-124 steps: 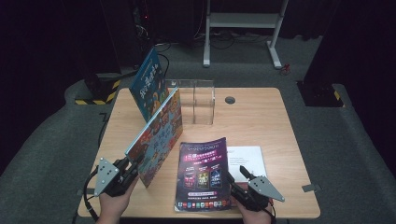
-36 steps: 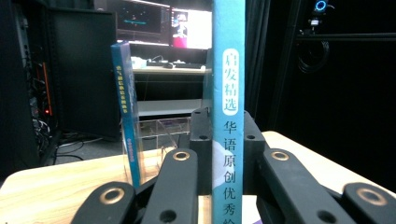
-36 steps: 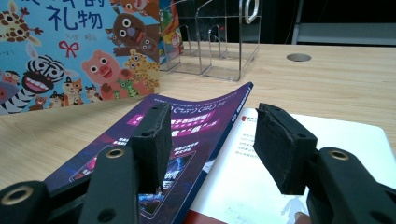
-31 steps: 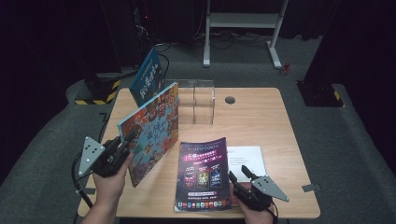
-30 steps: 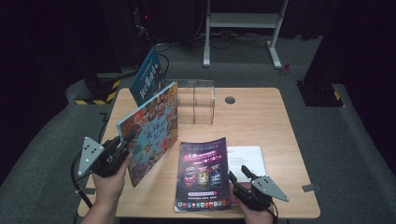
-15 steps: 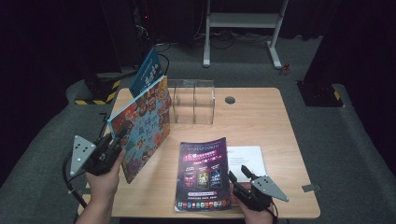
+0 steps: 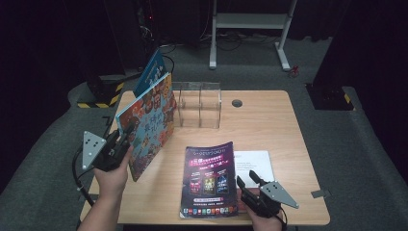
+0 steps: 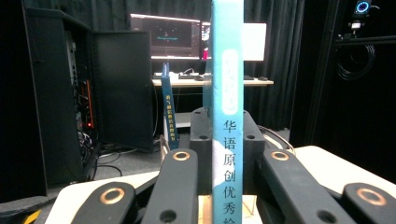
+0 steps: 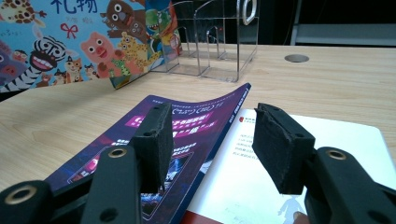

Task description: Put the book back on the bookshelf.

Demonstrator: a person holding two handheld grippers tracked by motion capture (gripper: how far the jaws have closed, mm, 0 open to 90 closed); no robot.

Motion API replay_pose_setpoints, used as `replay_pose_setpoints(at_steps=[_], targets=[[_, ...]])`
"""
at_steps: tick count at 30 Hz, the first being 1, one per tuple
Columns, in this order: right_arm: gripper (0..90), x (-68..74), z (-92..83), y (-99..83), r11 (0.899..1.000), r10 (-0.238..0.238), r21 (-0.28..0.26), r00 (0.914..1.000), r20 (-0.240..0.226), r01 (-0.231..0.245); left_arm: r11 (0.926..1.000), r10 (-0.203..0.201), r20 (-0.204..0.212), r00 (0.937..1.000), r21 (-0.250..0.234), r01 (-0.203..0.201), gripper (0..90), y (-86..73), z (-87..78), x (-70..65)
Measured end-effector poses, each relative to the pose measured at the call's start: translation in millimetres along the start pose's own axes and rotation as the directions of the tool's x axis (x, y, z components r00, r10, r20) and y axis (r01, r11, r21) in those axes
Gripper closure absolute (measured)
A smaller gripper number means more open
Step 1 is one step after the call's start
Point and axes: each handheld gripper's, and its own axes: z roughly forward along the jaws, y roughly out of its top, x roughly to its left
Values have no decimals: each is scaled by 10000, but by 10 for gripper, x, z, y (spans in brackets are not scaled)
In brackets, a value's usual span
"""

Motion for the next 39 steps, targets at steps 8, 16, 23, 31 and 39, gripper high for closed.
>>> replay_pose_setpoints(at_steps=[8,16,23,31,39], targets=[[477,0,-11,5,10000,-8,-42,10000,11,8,10000,-1,-160,9999,-53,0,812,6,145,-30],[481,-7,-18,8,10000,-8,-86,10000,12,8,9998,169,-325,9993,-60,-171,812,15,307,-70],[486,-11,-22,9,9999,-3,-120,10000,-3,3,9999,119,-401,9991,42,-118,812,-17,440,-77],[488,-13,-22,9,9999,-2,-122,10000,-29,2,9999,109,-506,9987,99,-104,812,-11,584,-78],[493,-18,-19,8,9999,22,-130,10000,-65,-23,9999,112,-585,9982,92,-107,812,-11,733,-91]])
